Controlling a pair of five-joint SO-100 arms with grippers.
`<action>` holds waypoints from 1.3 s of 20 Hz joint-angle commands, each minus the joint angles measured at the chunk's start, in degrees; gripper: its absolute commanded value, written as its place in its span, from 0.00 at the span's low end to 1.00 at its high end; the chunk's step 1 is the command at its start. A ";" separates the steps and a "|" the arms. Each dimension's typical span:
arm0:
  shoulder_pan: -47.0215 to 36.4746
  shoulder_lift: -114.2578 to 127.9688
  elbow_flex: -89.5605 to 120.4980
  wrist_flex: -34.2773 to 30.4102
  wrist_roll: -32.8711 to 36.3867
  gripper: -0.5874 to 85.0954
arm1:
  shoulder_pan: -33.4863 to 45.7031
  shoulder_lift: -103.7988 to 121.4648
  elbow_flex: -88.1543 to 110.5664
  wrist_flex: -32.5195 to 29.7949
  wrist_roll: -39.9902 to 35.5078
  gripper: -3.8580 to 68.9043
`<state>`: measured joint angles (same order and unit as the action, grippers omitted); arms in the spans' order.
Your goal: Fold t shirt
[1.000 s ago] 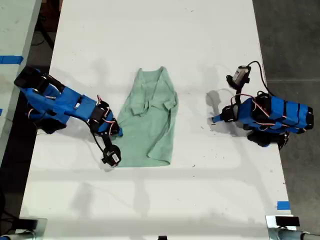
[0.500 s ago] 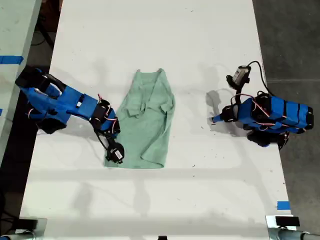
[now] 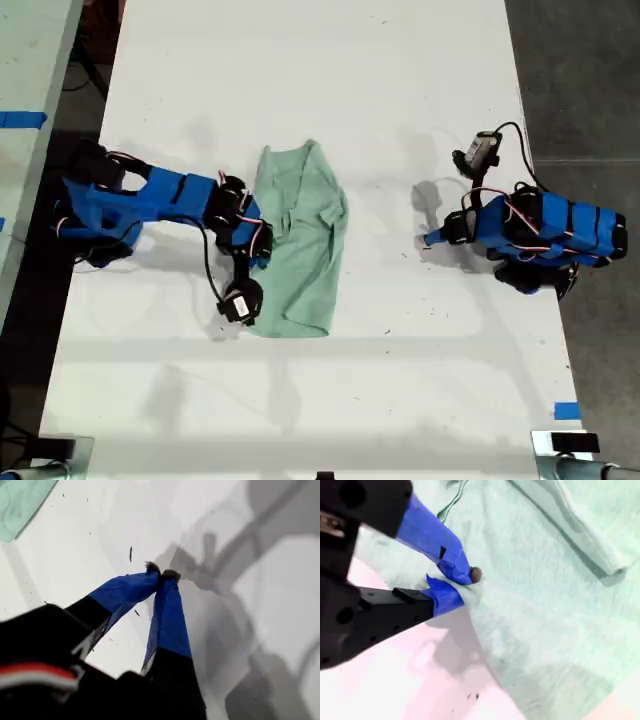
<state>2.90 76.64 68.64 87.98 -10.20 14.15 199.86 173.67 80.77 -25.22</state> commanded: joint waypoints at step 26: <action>-5.54 -5.71 -12.39 -0.09 10.11 0.24 | -0.09 0.70 2.11 0.09 -1.41 0.08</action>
<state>-2.46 64.07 57.22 86.48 0.79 14.15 199.86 173.67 80.77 -25.31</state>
